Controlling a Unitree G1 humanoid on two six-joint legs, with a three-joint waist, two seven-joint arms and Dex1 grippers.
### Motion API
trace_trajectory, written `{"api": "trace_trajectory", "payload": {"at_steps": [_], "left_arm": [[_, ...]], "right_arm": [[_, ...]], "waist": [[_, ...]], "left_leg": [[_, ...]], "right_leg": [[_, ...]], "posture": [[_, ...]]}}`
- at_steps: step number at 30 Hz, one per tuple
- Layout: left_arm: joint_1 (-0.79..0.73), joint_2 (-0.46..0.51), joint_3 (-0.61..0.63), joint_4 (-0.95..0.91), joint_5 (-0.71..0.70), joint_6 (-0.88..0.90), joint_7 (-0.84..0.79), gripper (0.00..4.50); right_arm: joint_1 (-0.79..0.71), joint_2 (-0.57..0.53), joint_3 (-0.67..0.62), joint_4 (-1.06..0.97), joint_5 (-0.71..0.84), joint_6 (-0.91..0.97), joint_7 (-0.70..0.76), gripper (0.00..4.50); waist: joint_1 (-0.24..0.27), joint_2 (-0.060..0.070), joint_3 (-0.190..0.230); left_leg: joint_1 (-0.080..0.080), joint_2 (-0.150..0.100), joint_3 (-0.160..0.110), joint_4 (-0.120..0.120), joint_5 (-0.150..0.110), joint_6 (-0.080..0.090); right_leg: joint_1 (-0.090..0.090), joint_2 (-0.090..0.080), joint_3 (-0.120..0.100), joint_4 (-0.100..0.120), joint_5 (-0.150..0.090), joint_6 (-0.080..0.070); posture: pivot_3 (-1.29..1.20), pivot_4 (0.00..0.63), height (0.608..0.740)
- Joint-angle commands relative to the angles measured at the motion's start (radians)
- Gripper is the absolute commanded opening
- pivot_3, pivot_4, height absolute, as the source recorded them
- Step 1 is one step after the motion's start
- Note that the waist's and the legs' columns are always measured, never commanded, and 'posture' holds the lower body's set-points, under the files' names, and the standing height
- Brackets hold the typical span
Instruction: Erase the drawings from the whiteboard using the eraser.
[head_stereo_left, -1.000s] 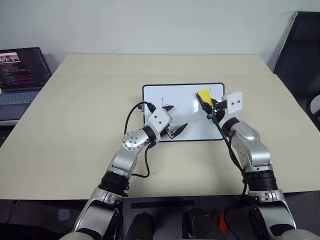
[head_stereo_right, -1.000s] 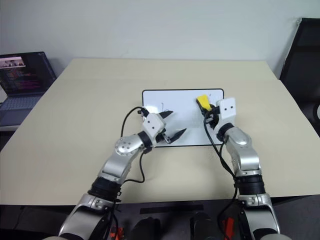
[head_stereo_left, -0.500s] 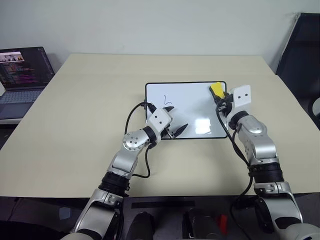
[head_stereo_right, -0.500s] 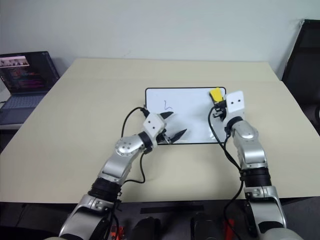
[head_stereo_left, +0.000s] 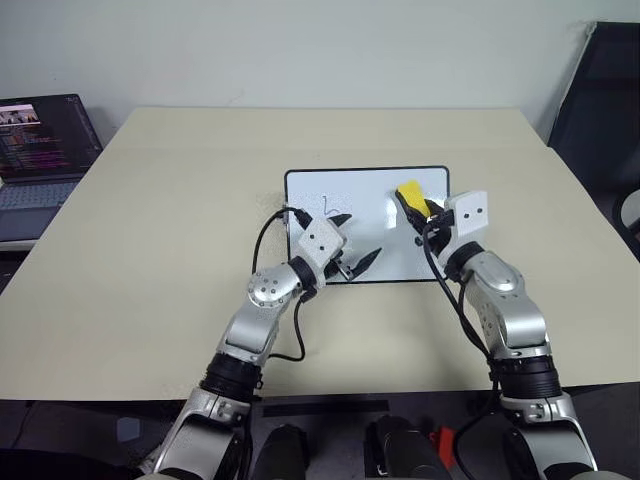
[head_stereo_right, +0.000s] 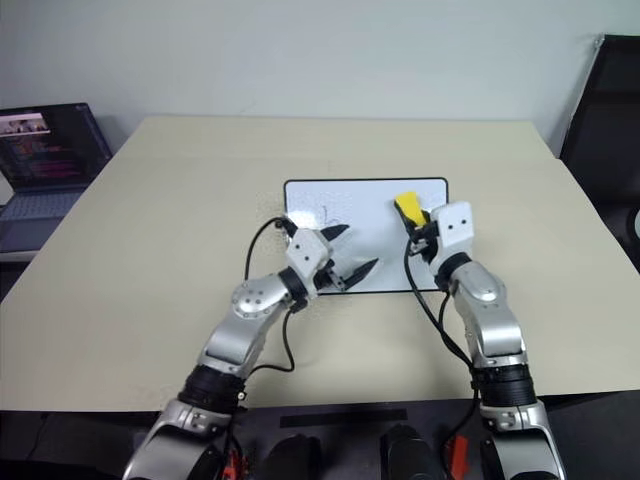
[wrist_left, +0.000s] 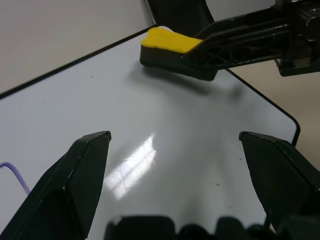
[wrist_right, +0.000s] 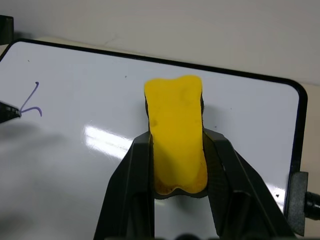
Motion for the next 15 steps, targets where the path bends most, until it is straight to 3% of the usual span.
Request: {"api": "trace_trajectory", "payload": {"at_steps": [1, 7, 15], "left_arm": [[0.048, 0.002, 0.010, -0.114, 0.002, 0.024, 0.036, 4.50], [0.184, 0.035, 0.029, -0.267, 0.046, 0.079, 0.110, 4.50], [0.332, 0.047, 0.100, -0.404, 0.117, 0.110, 0.257, 4.50]], "right_arm": [[0.009, -0.008, -0.013, -0.075, 0.009, 0.000, -0.004, 1.00], [0.004, 0.002, -0.012, -0.086, 0.010, 0.000, -0.009, 1.00], [-0.038, 0.076, 0.089, -0.025, -0.007, -0.040, 0.021, 1.00]], "waist": [[0.000, 0.000, 0.000], [-0.001, 0.000, 0.000], [-0.001, 0.000, 0.000]], "left_leg": [[0.000, 0.000, 0.000, 0.000, 0.000, 0.000], [0.001, 0.001, -0.001, -0.001, 0.000, 0.000], [0.001, 0.002, 0.000, -0.002, 0.000, 0.000]], "right_leg": [[0.000, 0.000, 0.000, 0.000, 0.000, 0.000], [0.000, 0.001, 0.000, 0.001, 0.000, -0.001], [0.000, 0.000, 0.000, 0.001, -0.001, -0.001]], "posture": [[0.00, 0.150, 0.740], [0.00, 0.150, 0.740], [0.00, 0.150, 0.740]]}}
